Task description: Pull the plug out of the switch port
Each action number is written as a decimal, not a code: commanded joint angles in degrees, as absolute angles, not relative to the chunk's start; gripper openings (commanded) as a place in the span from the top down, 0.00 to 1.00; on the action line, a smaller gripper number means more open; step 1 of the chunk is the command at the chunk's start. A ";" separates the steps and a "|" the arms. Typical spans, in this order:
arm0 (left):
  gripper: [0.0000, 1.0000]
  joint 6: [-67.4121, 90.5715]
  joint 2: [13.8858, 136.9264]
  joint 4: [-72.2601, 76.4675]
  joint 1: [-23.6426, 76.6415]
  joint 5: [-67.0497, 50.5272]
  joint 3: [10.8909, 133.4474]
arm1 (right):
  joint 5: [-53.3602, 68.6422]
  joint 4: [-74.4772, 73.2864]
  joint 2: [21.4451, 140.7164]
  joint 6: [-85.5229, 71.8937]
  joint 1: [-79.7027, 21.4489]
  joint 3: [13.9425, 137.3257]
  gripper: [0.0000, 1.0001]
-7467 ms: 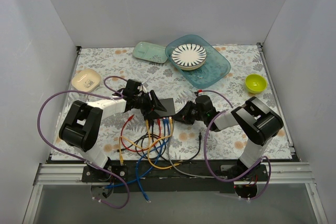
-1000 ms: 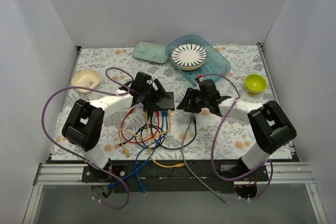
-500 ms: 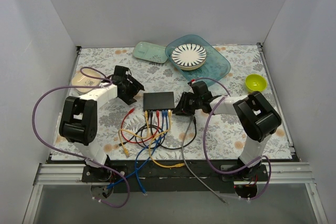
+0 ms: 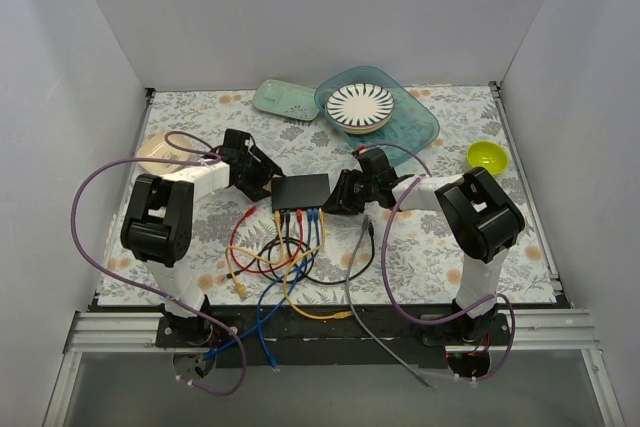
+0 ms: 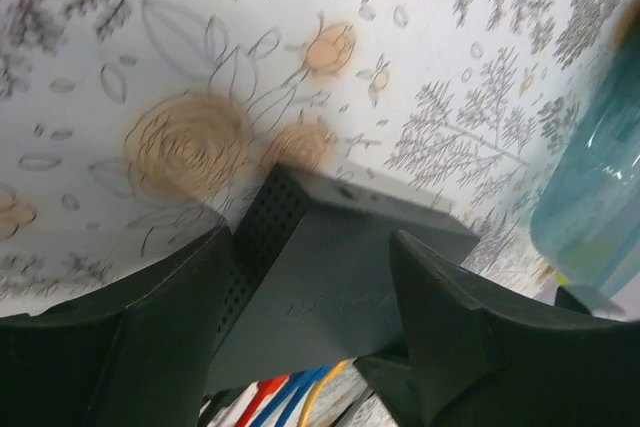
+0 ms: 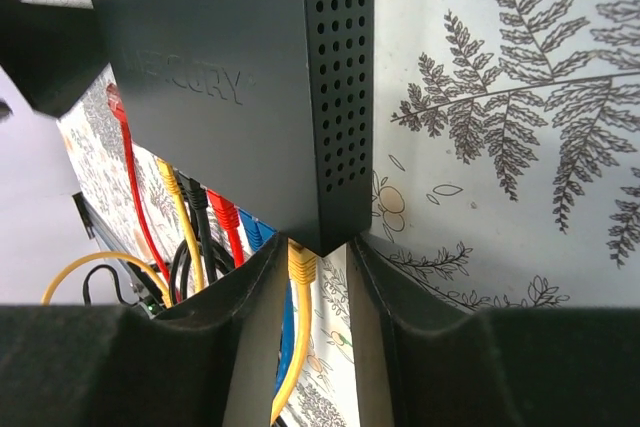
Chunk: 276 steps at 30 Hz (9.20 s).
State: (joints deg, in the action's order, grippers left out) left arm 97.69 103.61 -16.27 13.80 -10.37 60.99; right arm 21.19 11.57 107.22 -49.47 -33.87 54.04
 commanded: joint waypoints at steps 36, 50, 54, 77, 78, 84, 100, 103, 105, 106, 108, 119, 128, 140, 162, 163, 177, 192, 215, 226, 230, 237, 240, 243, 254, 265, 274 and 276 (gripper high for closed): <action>0.40 98.35 104.15 -9.49 14.85 -28.66 54.49 | 22.32 19.60 106.26 -60.64 -34.36 49.05 0.57; 0.41 98.26 104.94 -11.69 14.85 -26.72 55.11 | 22.94 24.52 109.77 -64.33 -34.98 50.18 0.57; 0.41 98.35 104.50 -11.69 14.85 -26.63 54.23 | 22.85 25.66 112.14 -65.56 -34.98 51.94 0.57; 0.41 98.52 103.62 -11.51 14.85 -26.98 52.56 | 19.16 38.93 112.59 -75.06 -34.89 44.30 0.67; 0.41 98.53 103.62 -11.34 14.85 -27.16 52.56 | 19.16 39.28 112.59 -75.23 -34.89 44.04 0.68; 0.41 98.53 103.71 -11.16 14.85 -27.33 52.30 | 19.07 39.20 112.94 -75.32 -34.89 43.86 0.78; 0.41 100.28 105.12 -9.58 14.85 -28.39 52.30 | 26.01 26.90 112.94 -60.83 -35.42 41.76 0.99; 0.41 100.46 105.29 -9.32 14.77 -28.21 51.94 | 26.11 26.28 111.45 -59.50 -35.42 39.12 0.99; 0.41 100.63 105.21 -9.23 14.59 -28.47 51.86 | 25.14 24.88 110.13 -58.02 -35.25 38.41 0.99; 0.41 100.72 105.12 -9.23 14.42 -28.48 51.77 | 24.88 24.00 108.82 -57.40 -35.16 38.23 0.99; 0.41 100.81 105.12 -9.23 14.41 -28.56 51.77 | 24.35 20.94 107.06 -55.56 -34.72 37.97 0.99; 0.41 100.63 104.59 -9.23 14.24 -28.65 51.68 | 8.61 4.12 89.92 -43.69 -33.40 41.13 0.40; 0.41 100.72 104.68 -9.23 14.24 -28.83 51.50 | 19.33 15.29 99.75 -46.32 -34.54 51.06 0.42; 0.41 101.07 104.06 -8.09 14.33 -29.62 49.92 | 27.07 26.54 111.88 -54.75 -37.09 52.73 0.48; 0.41 101.07 103.54 -7.82 14.24 -30.06 48.96 | 20.31 45.78 114.79 -76.89 -36.04 44.92 0.59; 0.41 101.07 103.45 -7.74 14.24 -30.15 48.87 | 19.87 46.14 114.61 -78.21 -36.12 44.74 0.60; 0.41 100.99 103.01 -7.73 14.33 -30.06 48.25 | 19.07 42.01 115.49 -78.22 -36.12 46.23 0.74; 0.41 102.22 103.97 -7.03 14.24 -30.59 49.40 | 26.01 36.55 114.70 -68.20 -36.83 44.84 0.99; 0.41 102.48 102.04 -6.50 14.24 -30.50 46.50 | 24.52 43.24 119.88 -76.90 -37.09 49.13 0.66; 0.41 101.51 100.81 -6.94 14.33 -30.23 46.50 | 20.74 47.81 119.62 -83.94 -37.00 46.14 0.66; 0.41 101.16 100.81 -7.12 14.33 -30.76 45.88 | 20.04 47.20 119.36 -83.58 -37.09 46.58 0.81; 0.41 101.25 100.37 -6.68 14.41 -31.29 44.65 | 20.39 48.43 119.44 -82.53 -37.44 45.36 0.99; 0.41 101.42 100.55 -6.42 14.33 -31.55 45.00 | 21.70 47.99 119.18 -79.73 -37.71 45.61 0.99; 0.41 101.69 100.99 -5.98 14.33 -31.81 45.26 | 24.86 45.36 119.53 -74.65 -38.32 46.67 0.99; 0.41 104.24 101.95 -3.87 14.33 -31.64 45.18 | 33.66 39.82 119.36 -63.55 -39.11 41.40 0.99; 0.41 104.24 98.36 -3.78 14.07 -30.24 45.88 | 16.46 16.38 99.18 -52.92 -36.22 36.21 0.99; 0.33 101.60 95.54 -6.33 13.45 -28.04 50.36 | 8.08 6.75 94.04 -41.14 -34.28 45.34 0.53; 0.30 101.69 95.62 -6.33 13.36 -28.21 51.32 | 11.24 11.13 95.00 -42.27 -34.28 46.93 0.49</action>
State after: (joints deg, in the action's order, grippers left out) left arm 103.63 98.15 -4.75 14.26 -32.49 48.64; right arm 10.96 9.56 93.84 -46.19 -34.04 42.61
